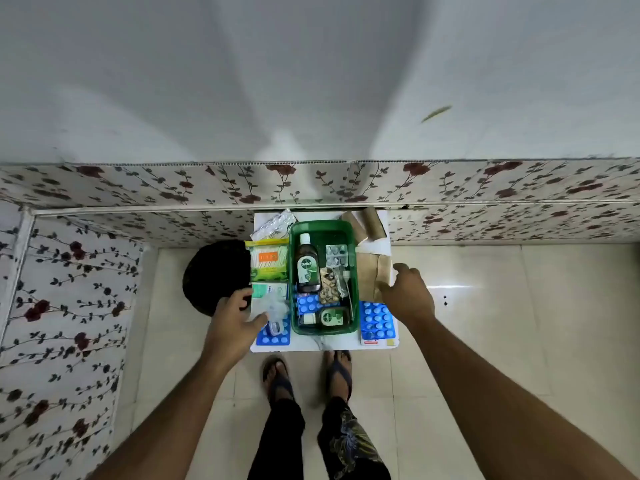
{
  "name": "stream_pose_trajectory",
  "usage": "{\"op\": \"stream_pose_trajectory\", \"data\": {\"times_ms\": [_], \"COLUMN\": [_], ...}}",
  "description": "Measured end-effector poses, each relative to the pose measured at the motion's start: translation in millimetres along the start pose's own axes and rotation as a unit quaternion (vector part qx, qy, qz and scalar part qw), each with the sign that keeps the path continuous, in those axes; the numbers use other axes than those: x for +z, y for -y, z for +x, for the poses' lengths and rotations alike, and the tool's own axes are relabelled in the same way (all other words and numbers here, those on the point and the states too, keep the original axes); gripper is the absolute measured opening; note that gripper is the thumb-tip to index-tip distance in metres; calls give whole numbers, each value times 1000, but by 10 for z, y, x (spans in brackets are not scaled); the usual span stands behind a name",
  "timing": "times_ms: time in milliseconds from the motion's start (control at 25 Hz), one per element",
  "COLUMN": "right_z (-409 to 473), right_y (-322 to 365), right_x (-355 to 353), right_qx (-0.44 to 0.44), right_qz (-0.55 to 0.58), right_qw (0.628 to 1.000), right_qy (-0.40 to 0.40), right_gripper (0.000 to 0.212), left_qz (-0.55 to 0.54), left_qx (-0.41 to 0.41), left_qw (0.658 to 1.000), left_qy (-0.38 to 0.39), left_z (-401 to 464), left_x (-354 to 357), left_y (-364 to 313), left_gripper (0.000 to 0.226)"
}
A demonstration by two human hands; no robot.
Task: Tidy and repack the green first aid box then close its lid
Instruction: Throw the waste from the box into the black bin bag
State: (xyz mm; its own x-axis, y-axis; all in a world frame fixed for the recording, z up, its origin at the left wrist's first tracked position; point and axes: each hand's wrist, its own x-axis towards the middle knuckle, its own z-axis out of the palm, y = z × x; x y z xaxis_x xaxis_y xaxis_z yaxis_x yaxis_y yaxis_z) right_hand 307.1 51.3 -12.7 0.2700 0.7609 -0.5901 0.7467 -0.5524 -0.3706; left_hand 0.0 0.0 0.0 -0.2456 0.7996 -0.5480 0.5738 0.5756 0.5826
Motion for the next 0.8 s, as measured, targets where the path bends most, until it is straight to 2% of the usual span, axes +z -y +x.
{"op": "stream_pose_trajectory", "data": {"times_ms": [80,200,280,360,440,560,720,800], "right_z": [138,270,327,373,373,281,58,-107], "right_y": [-20,-82,-101,-94,-69,-28,109,273], "right_x": [125,322,401,460,454,383,119,-141], "right_qx": [18,28,34,51,73,71,73,51], "right_qz": [-6,11,38,77,115,138,200,220], "right_qw": [1000,999,997,992,986,984,967,957], "right_qy": [-20,-39,-61,-81,-92,-87,-140,-185], "right_gripper": [54,49,50,50,42,22,17,17], "left_qz": [57,94,91,92,89,36,-76,-130], "left_qx": [18,30,40,49,61,31,-66,-78], "left_qw": [998,994,995,994,993,998,993,987], "left_qy": [16,36,-3,-30,-38,-47,-60,-43], "left_z": [118,199,262,308,311,219,205,207], "left_x": [118,330,404,430,444,347,79,-68], "left_y": [104,241,263,256,244,171,86,11], "left_gripper": [69,71,58,34,16,1,19,22]}}
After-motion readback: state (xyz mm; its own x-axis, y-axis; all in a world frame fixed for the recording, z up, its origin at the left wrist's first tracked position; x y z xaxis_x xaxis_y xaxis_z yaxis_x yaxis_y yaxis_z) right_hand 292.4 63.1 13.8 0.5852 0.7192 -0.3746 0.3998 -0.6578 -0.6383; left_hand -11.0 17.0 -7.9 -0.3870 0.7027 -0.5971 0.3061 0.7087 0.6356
